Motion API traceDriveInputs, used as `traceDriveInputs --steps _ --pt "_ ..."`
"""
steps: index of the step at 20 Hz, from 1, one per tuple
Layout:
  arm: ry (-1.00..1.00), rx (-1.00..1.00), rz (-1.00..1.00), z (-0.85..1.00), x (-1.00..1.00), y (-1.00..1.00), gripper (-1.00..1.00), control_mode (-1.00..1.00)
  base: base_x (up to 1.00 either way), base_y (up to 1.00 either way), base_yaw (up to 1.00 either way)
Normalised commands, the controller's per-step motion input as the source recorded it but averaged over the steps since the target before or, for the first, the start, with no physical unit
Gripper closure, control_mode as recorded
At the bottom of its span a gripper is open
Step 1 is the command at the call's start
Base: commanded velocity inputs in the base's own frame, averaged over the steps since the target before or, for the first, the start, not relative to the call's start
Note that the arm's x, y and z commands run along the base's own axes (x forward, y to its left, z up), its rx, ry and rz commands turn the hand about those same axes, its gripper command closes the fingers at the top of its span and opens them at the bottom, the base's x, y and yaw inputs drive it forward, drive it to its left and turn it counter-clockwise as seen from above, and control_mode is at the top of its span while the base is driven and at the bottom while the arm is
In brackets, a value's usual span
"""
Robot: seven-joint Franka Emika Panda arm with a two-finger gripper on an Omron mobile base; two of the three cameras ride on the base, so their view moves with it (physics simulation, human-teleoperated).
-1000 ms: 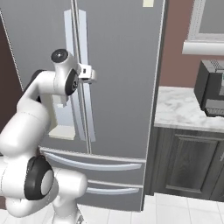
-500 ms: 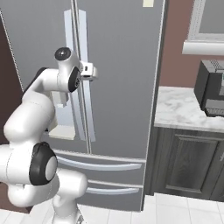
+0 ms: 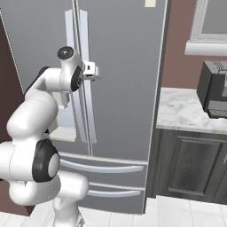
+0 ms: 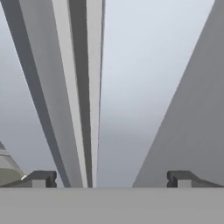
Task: Gather the lemon wedge and lemon from the fridge and place them on a tray on the dining counter. Then gather the steaks from the fridge and place them on the other tray.
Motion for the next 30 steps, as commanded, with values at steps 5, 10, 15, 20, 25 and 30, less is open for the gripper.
traceDriveInputs --steps 5,10,15,20,25,30 --pt "0.0 0.0 0.0 0.0 0.28 0.0 -1.0 -1.0 0.0 0.0 0.0" --pt "-0.02 0.0 0.0 0.0 0.06 0.0 -1.0 -1.0 0.0 0.0 0.0" --pt "-0.08 -0.01 -0.05 0.06 -0.01 0.01 -1.0 -1.0 0.0 0.0 0.0" --pt "-0.14 0.0 -0.05 0.17 -0.11 0.0 -1.0 -1.0 0.0 0.0 0.0" --pt "-0.13 0.02 -0.02 0.2 -0.14 0.0 -1.0 -1.0 0.0 0.0 0.0" --pt "-0.08 0.04 0.0 0.15 -0.01 0.0 -1.0 -1.0 0.0 0.0 0.0"
